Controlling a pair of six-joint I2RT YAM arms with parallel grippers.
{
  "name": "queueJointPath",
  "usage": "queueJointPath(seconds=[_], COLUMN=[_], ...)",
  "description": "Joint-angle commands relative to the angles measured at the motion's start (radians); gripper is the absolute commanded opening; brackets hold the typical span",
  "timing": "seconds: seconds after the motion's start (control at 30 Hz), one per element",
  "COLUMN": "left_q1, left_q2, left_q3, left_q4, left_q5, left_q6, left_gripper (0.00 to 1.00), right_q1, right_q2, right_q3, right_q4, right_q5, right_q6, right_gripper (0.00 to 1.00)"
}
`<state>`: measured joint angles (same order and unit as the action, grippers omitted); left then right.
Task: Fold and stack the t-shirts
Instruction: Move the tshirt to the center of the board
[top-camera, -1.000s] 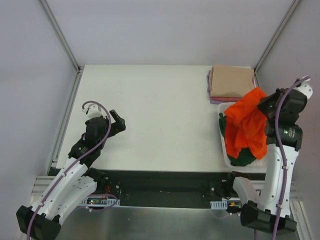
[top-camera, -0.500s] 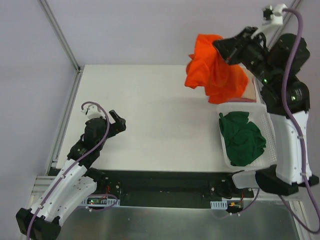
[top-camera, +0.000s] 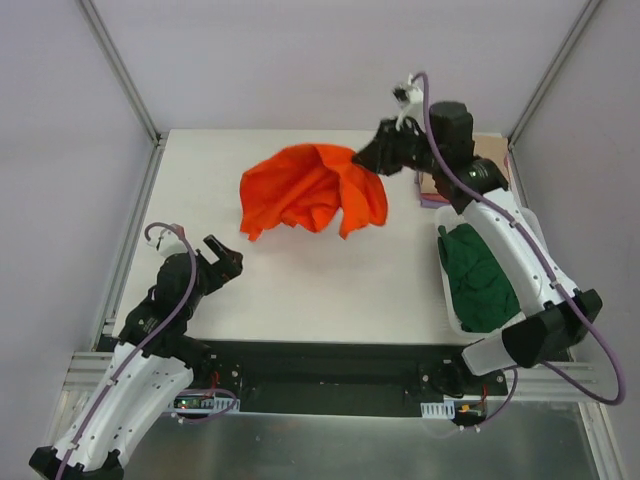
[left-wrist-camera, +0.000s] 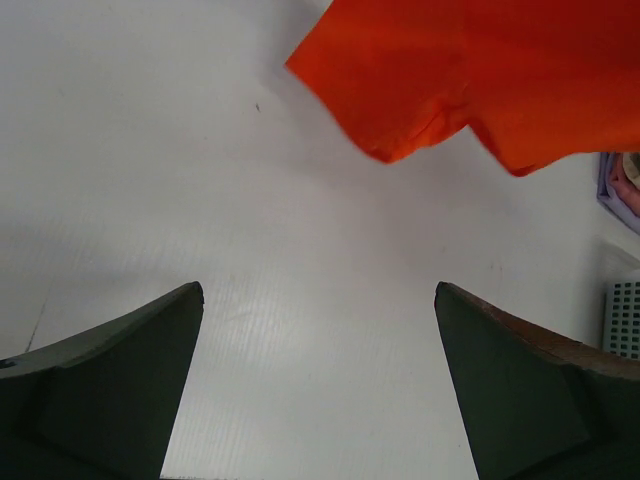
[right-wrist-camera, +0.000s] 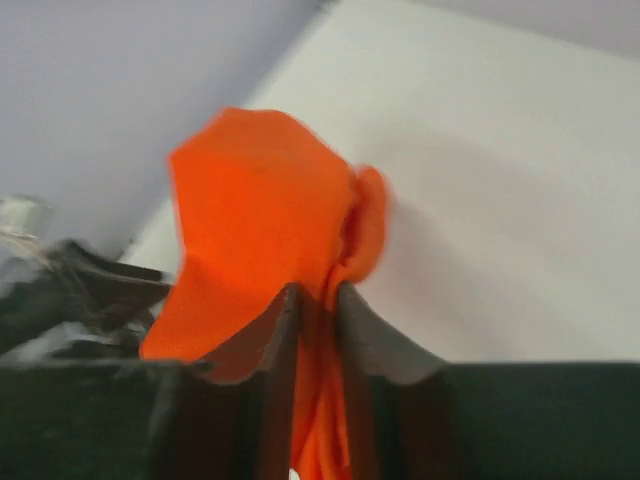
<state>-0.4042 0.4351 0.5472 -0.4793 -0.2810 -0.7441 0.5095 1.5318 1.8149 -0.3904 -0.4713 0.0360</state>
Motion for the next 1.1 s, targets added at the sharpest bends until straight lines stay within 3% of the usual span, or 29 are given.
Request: queueJointPath(seconds=[0.0,0.03,0.17,0.37,0.43,0.53,0.73,0.97,1.07], left_q1=[0.007,0.007,0.007,0.022,0.104,0.256,0.285,0.291,0.291], left_q2=[-0.029,-0.024,0.046,0.279,0.381,0.509,0.733,0.977,1.063], left_q3=[0.017,0.011,0.005,0.022,0.025,0.008,0.054,0.147,0.197], left_q4=[-0.081,-0.082,-0.079,-0.001,0.066,0.198,0.307,0.320,0.320], left_q5=[-0.037,-0.046,-0.079,-0.077,-0.009,0.208,0.204,0.192,0.204], left_q6=[-0.064,-0.080,-0.103,-0.112,-0.097,-0.075,-0.066,-0.072,-0.064], left_gripper=[0.99,0.99,0.99,0.99,0.99,0.99,0.97,0.81,0.65], right_q1=[-0.205,-0.245,-0.299,-0.195,-0.132,-0.037,0.026,0.084,0.121], right_q2=[-0.134,-0.116,-0.078,-0.177,-0.190,-0.197,-0.174,-0.087,-0.041], right_q3=[-0.469,-0.524,-0.617,-0.733,-0.752,-0.775,-0.793,-0.744,-0.717], right_q4=[0.194,0.191,0.174,0.219,0.185,0.133,0.148,0.156,0.153], right_q5=[0.100,0.094,0.060,0.180,0.259,0.391,0.439,0.450,0.511], right_q6=[-0.070,-0.067,-0.113,-0.182,-0.238,-0.294,-0.294,-0.349,-0.383], right_gripper=[0.59,0.96,0.96,0.96,0.96,0.96,0.96,0.96,0.96])
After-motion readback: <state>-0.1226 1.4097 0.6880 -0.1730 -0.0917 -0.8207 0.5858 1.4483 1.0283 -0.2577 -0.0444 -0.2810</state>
